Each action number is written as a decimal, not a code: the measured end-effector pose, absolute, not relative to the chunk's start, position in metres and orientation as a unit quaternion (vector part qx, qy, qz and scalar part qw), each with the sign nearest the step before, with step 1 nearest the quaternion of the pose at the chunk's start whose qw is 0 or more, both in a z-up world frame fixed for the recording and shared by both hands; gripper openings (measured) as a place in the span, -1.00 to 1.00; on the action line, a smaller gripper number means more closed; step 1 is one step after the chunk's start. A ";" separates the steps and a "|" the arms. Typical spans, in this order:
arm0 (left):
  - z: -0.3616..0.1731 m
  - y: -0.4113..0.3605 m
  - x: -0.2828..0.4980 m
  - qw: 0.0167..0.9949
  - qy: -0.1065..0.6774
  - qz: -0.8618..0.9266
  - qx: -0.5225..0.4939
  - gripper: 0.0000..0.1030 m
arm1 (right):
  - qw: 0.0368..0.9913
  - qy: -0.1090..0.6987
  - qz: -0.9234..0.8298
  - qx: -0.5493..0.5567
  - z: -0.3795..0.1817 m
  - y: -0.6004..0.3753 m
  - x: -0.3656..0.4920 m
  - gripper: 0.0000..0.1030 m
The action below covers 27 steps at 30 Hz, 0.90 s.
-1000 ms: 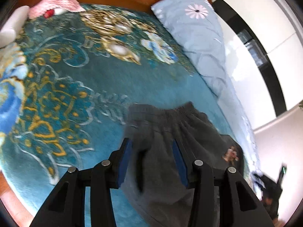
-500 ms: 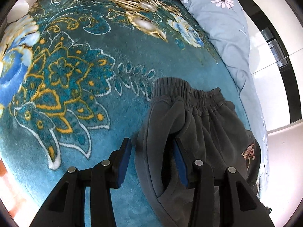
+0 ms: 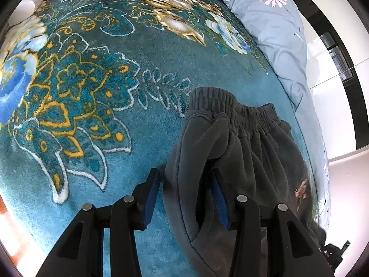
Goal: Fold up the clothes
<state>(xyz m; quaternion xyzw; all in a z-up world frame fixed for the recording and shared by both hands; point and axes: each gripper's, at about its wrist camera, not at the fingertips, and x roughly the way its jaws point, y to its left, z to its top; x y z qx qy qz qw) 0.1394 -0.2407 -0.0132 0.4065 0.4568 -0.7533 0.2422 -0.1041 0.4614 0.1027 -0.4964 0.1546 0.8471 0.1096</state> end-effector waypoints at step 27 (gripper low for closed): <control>-0.018 -0.230 0.156 0.213 0.481 -0.758 0.386 -0.11 | 0.019 0.325 0.717 -0.617 0.025 0.473 0.136 0.10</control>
